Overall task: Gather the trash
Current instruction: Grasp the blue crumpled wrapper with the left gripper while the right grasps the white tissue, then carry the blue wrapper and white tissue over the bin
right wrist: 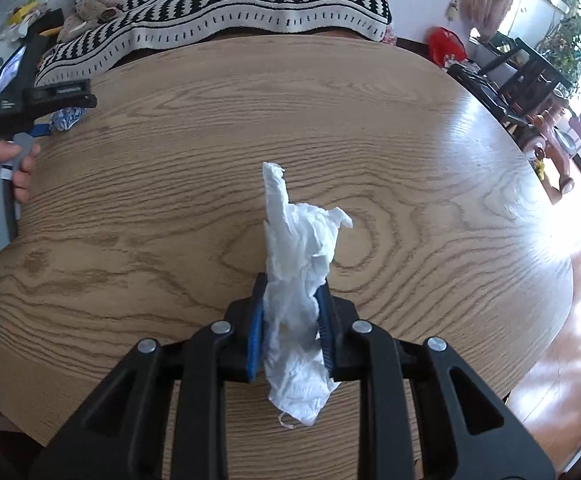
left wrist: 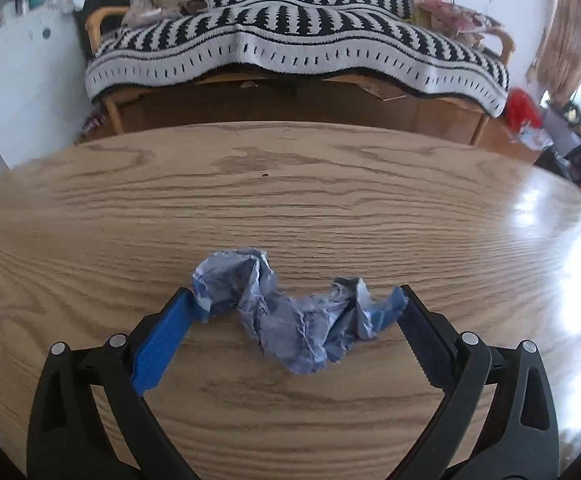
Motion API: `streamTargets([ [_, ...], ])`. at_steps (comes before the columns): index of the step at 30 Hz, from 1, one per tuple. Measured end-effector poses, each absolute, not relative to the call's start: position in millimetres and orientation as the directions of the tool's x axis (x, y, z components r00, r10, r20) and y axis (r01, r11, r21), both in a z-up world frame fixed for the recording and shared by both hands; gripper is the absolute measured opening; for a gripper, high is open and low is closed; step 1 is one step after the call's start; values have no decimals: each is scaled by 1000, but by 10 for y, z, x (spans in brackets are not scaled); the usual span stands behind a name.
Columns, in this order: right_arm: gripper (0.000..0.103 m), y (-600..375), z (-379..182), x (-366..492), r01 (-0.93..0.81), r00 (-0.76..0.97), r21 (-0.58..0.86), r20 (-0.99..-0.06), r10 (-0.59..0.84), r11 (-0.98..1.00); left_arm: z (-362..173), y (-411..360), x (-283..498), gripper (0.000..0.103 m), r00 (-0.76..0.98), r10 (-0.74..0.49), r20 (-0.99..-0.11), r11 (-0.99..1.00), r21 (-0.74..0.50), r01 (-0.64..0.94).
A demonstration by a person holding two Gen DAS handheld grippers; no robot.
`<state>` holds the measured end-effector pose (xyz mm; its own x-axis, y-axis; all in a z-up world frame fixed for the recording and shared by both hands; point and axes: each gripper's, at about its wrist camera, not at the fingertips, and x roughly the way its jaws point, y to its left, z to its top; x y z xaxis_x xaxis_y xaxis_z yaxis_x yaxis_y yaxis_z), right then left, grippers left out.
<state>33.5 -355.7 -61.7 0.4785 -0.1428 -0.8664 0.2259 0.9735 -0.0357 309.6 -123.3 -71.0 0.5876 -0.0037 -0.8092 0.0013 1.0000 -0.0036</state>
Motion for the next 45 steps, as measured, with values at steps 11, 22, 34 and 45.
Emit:
streamTargets([
  [11,23,-3655,-556,301,257,491,13,-863,-119,966,-620,-1358,2898,34,601,-33,-799,997,20,81],
  [22,23,-4024,-205,-31,307,557,70,-822,-119,949,-377,-1545,2135,34,578,-111,-809,980,6,197],
  [34,23,-5179,2,-1065,468,558,104,-805,-202,877,-42,-3135,494,34,511,-396,-763,816,-38,576],
  [45,23,-6144,-157,-1941,594,501,159,-840,-208,788,-381,-4664,-654,34,246,-567,-786,617,-208,759],
])
